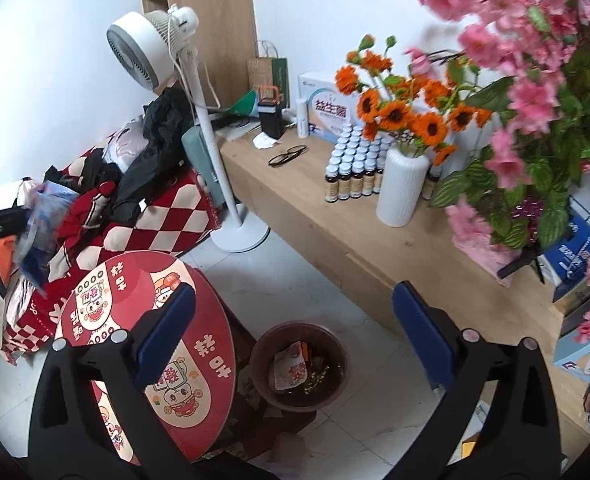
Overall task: Collect trash
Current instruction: 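Open the right tool over the bin to drop the package, then lower the cans over the bin and open the left tool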
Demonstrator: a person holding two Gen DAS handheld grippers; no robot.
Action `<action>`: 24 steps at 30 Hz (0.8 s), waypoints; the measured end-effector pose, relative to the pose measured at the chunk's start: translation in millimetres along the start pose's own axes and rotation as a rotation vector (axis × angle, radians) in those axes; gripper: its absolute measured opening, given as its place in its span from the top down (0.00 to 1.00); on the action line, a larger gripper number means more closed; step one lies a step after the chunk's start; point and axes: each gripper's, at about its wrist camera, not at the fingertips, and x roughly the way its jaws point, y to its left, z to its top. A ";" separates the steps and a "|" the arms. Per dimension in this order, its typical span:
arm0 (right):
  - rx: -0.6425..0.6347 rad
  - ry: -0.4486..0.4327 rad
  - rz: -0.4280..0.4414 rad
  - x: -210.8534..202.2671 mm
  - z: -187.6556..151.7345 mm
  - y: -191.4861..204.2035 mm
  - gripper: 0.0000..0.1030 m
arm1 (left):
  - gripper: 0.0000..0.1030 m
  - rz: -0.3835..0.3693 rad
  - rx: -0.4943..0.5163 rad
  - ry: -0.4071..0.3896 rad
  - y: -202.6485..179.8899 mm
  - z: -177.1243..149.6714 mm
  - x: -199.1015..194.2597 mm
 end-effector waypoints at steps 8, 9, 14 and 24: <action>0.051 -0.019 -0.045 -28.3 -11.5 -28.0 0.06 | 0.54 -0.079 0.082 0.037 -48.4 3.2 30.7; 0.057 -0.019 -0.051 -30.6 -12.7 -32.4 0.06 | 0.54 -0.086 0.091 0.043 -53.5 3.8 34.5; 0.072 -0.015 -0.070 -36.9 -19.5 -46.8 0.06 | 0.54 -0.112 0.128 0.069 -75.0 7.5 55.0; 0.102 0.003 -0.099 -34.3 -25.8 -68.9 0.06 | 0.54 -0.151 0.185 0.103 -111.3 21.6 93.6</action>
